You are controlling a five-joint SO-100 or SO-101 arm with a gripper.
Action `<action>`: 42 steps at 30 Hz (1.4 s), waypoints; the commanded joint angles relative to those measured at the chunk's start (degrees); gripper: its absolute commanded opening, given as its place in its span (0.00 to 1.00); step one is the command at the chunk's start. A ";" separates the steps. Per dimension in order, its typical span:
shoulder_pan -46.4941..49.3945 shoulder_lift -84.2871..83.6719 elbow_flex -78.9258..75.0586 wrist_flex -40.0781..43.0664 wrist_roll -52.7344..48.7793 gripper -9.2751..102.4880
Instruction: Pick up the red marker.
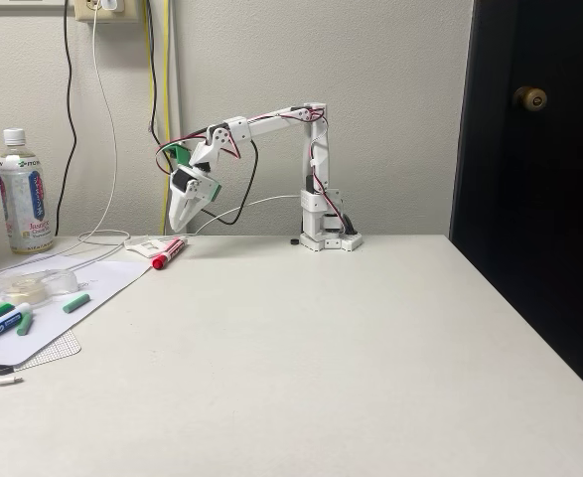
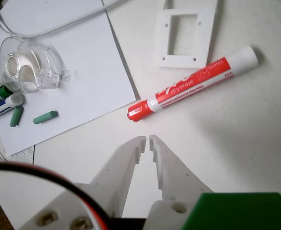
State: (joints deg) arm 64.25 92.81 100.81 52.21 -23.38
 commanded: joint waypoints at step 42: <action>4.48 -40.25 -64.51 47.90 0.00 0.22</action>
State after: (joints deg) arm 67.85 50.27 38.32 99.76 -23.20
